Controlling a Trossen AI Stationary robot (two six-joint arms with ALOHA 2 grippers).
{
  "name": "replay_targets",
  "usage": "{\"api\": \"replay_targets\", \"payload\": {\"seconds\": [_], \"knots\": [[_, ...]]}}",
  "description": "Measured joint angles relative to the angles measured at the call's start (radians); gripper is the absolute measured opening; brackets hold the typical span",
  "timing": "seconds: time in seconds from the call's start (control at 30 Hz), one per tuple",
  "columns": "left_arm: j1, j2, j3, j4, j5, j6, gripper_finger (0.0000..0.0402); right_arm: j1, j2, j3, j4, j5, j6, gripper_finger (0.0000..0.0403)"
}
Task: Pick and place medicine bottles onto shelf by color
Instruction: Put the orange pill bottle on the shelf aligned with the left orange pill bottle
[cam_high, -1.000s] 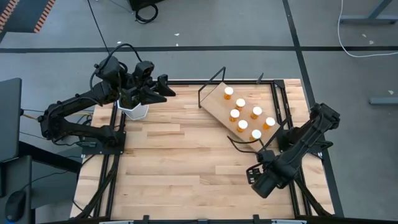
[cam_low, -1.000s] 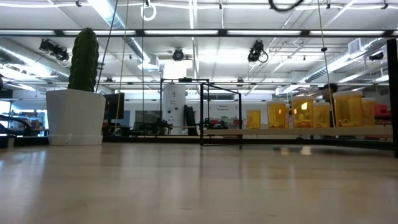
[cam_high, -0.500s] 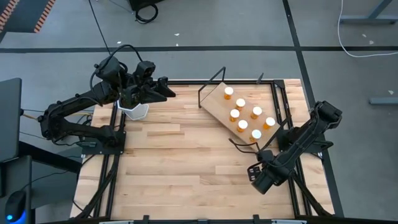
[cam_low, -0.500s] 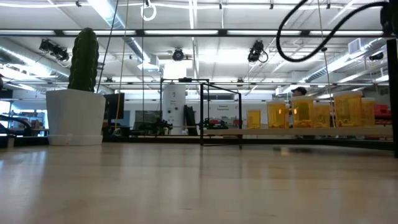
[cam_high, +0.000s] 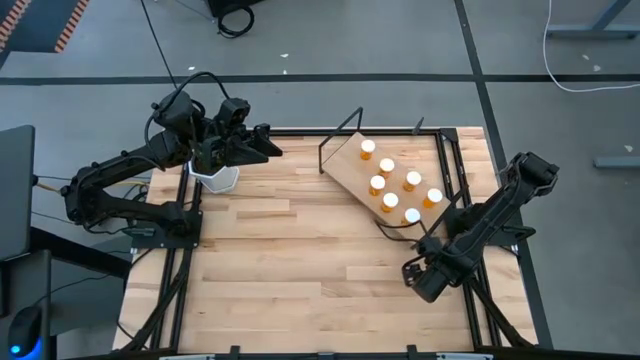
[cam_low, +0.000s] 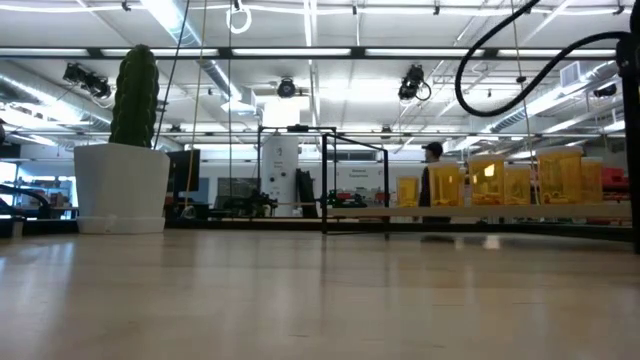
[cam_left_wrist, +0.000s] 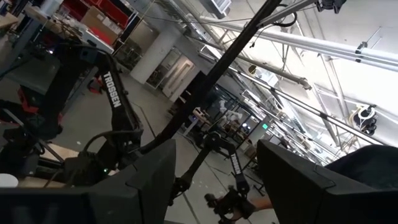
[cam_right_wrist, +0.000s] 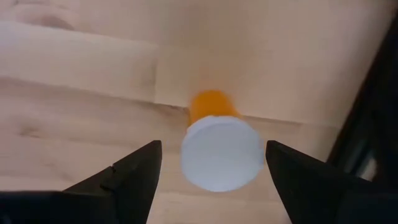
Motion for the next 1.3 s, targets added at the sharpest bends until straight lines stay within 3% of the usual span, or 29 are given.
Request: {"api": "replay_targets", "payload": {"seconds": [0.57, 1.0, 1.3], "knots": [[0.0, 0.0, 0.0, 0.0, 0.0, 0.004, 0.0231, 0.0, 0.0, -0.039, 0.08, -0.026, 0.0, 0.0292], [0.0, 0.0, 0.0, 0.0, 0.0, 0.007, 0.0231, 0.0, 0.001, -0.039, 0.055, -0.051, 0.004, 0.0233], [0.0, 0.0, 0.0, 0.0, 0.0, 0.007, 0.0231, 0.0, 0.001, -0.039, 0.056, -0.048, 0.006, 0.023]]}}
